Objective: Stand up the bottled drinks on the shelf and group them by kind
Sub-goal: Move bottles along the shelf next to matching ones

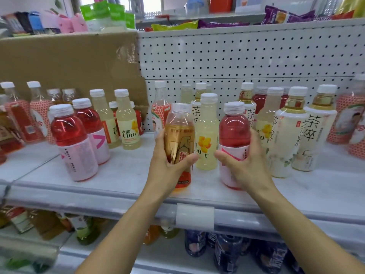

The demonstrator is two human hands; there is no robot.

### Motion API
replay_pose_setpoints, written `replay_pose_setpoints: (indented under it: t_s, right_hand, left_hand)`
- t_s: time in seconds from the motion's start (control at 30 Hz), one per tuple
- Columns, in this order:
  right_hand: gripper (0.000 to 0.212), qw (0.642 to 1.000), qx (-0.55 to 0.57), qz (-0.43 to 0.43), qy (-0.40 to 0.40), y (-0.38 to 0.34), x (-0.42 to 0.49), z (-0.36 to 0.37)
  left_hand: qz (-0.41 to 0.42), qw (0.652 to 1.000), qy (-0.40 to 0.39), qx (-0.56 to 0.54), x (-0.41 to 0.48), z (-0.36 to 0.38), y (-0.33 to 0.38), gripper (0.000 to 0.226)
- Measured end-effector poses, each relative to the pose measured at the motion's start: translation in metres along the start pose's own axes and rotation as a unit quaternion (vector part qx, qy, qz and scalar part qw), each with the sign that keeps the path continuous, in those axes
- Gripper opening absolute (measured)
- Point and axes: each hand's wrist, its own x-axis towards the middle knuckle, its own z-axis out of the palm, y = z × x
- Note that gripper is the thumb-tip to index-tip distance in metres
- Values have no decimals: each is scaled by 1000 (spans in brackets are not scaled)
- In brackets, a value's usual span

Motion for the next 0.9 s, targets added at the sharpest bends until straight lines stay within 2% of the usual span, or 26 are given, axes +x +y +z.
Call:
replay_pose_setpoints:
  t_s: [0.17, 0.27, 0.33, 0.53, 0.9]
  right_hand:
    - [74, 999, 30, -8, -40, -5, 3, 18]
    - [78, 998, 43, -18, -52, -13, -3, 30]
    - [83, 997, 51, -26, -55, -20, -7, 39]
    - [69, 997, 48, -37, -43, -57, -27, 69]
    - [69, 992, 118, -25, -38, -123, -91, 162]
  left_hand:
    - [-21, 1000, 10, -7, -3, -5, 4, 96]
    - [-39, 999, 21, -3, -10, -17, 5, 72]
    - [-44, 999, 26, -10, -12, -27, 6, 67]
    - [-25, 999, 31, -35, -27, -73, 3, 94]
    - [-49, 997, 33, -55, -84, -204, -8, 92]
